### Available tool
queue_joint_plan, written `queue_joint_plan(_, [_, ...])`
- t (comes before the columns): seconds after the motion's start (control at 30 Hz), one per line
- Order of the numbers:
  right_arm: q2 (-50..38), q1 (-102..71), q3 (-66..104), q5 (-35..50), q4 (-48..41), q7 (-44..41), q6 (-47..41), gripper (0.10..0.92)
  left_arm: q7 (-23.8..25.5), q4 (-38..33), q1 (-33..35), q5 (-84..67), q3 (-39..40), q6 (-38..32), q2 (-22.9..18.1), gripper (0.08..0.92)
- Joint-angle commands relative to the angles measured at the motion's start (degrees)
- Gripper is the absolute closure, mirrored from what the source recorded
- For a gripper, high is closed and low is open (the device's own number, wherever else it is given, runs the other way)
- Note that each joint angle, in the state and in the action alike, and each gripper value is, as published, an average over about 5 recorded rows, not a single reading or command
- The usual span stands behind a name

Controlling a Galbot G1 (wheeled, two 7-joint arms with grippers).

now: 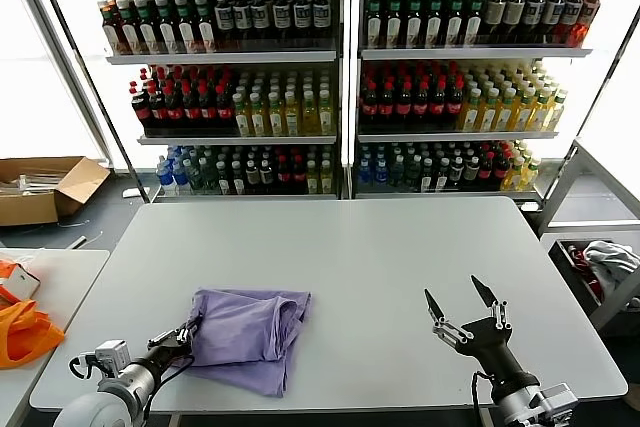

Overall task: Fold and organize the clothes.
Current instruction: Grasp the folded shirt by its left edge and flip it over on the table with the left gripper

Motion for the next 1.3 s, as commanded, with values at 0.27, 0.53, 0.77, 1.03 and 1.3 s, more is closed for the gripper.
queue_joint_plan(0.27, [-0.9, 0.88, -0.39, 0.47, -0.19, 0.0, 0.0, 0.203, 0.43, -1.14, 3.23, -2.48, -25.61, 0.63, 6.89, 0.885])
queue_joint_plan(0.53, [-1.05, 0.88, -0.73, 0.67, -0.73, -0.08, 0.41, 0.203, 0.96, -0.34, 6.38, -3.03, -34.89, 2.38, 16.15, 0.885])
queue_joint_plan(0.77, [-1.22, 0.57, -0.55, 1.0, -1.35, -0.19, 1.0, 0.203, -1.81, -6.62, 5.73, -4.03, -28.64, 3.46, 18.73, 0.885])
queue_joint_plan(1.03, [-0.82, 0.15, -0.63, 0.75, -2.4, -0.26, 1.3, 0.203, -10.06, -15.85, -1.17, -17.84, -4.07, 3.39, 13.84, 0.885])
queue_joint_plan(1.3, [0.13, -0.39, -1.67, -0.6, -2.33, -0.08, 0.95, 0.203, -18.04, -12.42, -17.58, -29.17, 23.57, -0.03, 7.67, 0.885])
